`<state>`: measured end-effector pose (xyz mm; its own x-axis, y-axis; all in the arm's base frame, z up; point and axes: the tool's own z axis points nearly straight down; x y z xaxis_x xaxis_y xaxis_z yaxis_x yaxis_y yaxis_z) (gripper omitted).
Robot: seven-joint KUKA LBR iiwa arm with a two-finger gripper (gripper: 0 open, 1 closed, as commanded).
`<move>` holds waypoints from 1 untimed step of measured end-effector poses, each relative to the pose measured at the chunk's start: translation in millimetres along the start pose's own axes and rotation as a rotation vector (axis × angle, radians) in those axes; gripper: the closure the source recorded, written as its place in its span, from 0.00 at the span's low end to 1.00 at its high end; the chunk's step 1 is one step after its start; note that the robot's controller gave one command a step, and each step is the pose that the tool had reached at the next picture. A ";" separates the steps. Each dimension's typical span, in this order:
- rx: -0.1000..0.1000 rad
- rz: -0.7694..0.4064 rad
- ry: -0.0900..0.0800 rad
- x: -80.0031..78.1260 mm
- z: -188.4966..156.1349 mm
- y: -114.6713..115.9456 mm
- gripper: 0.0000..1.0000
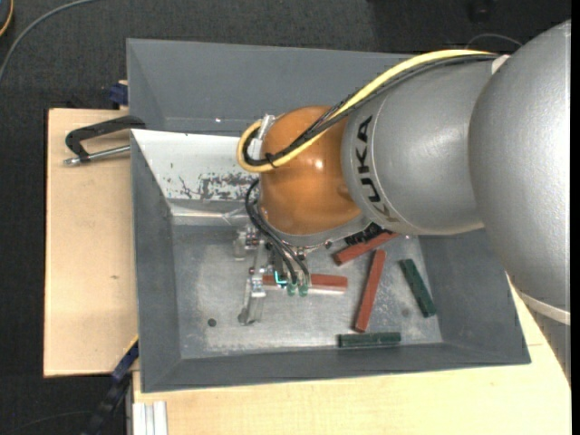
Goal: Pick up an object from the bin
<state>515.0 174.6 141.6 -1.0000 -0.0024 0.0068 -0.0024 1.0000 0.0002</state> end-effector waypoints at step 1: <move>0.003 0.133 -0.002 -19.2 72.4 -100.3 0.00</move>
Offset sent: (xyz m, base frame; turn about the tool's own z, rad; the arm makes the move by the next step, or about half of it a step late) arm 0.0192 -0.0959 -0.0702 0.1256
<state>533.9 74.3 69.0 -0.9915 0.1298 0.0049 0.1298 0.9915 -0.0040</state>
